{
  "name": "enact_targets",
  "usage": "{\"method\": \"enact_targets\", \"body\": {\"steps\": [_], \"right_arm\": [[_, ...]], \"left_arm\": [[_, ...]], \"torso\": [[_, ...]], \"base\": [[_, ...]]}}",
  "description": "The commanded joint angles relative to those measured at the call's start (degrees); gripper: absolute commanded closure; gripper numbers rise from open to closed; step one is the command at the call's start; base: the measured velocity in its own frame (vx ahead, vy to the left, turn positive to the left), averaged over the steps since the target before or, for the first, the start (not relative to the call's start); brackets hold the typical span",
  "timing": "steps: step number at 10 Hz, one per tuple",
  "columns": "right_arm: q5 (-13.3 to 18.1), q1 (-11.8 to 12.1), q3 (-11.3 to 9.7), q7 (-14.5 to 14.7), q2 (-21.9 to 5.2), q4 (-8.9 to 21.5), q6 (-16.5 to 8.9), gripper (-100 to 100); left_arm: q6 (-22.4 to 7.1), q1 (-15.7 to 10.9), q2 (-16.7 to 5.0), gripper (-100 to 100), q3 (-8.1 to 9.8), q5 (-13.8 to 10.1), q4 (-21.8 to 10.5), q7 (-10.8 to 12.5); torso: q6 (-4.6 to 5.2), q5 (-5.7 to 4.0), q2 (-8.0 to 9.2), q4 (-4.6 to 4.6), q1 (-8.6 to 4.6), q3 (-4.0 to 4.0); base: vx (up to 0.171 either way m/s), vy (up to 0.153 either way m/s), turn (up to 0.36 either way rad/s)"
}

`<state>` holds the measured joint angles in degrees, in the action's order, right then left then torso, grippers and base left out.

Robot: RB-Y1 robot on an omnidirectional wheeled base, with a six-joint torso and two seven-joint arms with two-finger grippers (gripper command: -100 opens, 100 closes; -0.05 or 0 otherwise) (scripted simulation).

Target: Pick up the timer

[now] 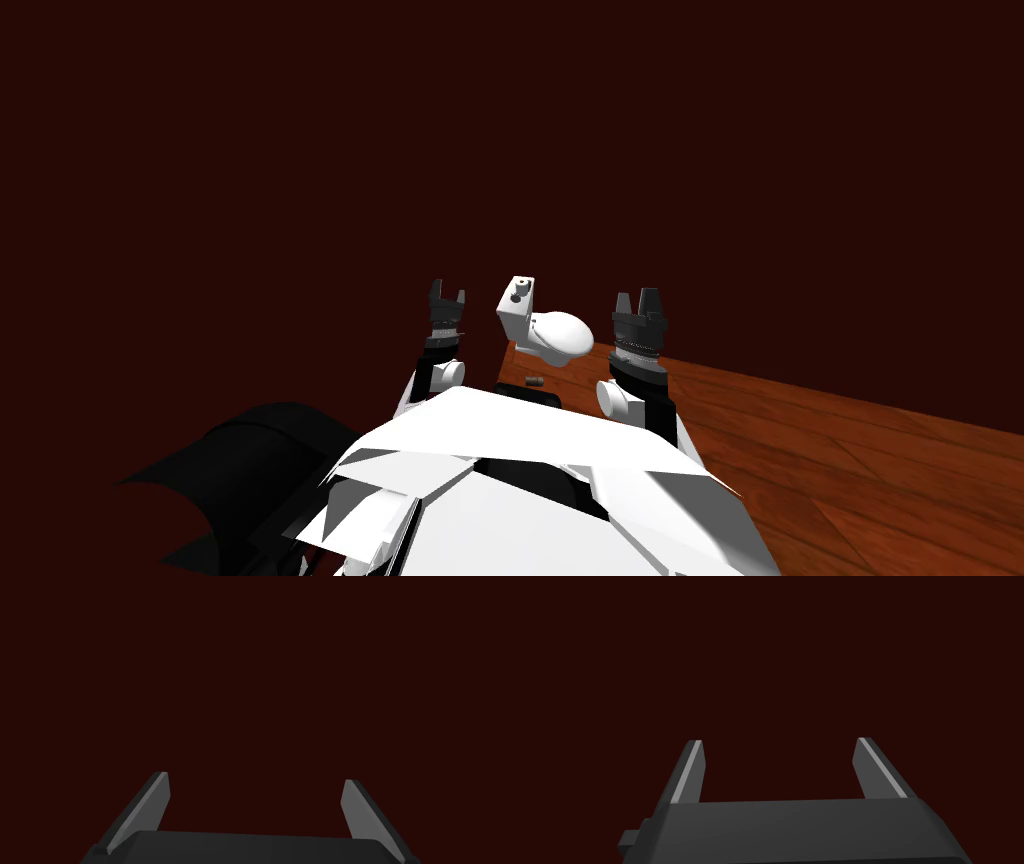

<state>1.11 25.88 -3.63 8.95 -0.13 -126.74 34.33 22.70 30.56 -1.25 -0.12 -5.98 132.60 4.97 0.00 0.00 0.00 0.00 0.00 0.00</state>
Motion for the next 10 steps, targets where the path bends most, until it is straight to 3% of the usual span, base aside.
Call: {"method": "enact_targets", "body": {"steps": [1, 2, 5, 10], "right_arm": [[0.00, 0.00, 0.00, 0.00, 0.00, 0.00, 0.00, 0], [0.00, 0.00, 0.00, 0.00, 0.00, 0.00, 0.00, 0], [0.00, 0.00, 0.00, 0.00, 0.00, 0.00, 0.00, 0], [0.00, 0.00, 0.00, 0.00, 0.00, 0.00, 0.00, 0]], "left_arm": [[-2.63, -1.07, -2.29, -100, -0.33, -0.80, -0.71, 0.19], [-2.63, -1.07, -2.29, -100, -0.33, -0.80, -0.71, 0.19], [-7.69, -3.62, -5.32, -100, -1.15, -2.75, -2.29, 0.66], [-14.37, -5.96, -7.32, -100, -1.95, -4.59, -3.64, 1.09]], "torso": [[0.00, 0.00, 0.00, 0.00, 0.00, 0.00], [0.01, -0.01, -0.03, -0.01, -0.06, -0.02], [0.01, -0.03, -0.04, -0.01, -0.15, -0.02], [0.01, -0.03, -0.08, -0.02, -0.13, -0.05]], "base": [[0.008, -0.022, -0.050], [0.007, -0.027, -0.027], [0.007, -0.043, -0.047], [0.012, -0.034, -0.036]]}}
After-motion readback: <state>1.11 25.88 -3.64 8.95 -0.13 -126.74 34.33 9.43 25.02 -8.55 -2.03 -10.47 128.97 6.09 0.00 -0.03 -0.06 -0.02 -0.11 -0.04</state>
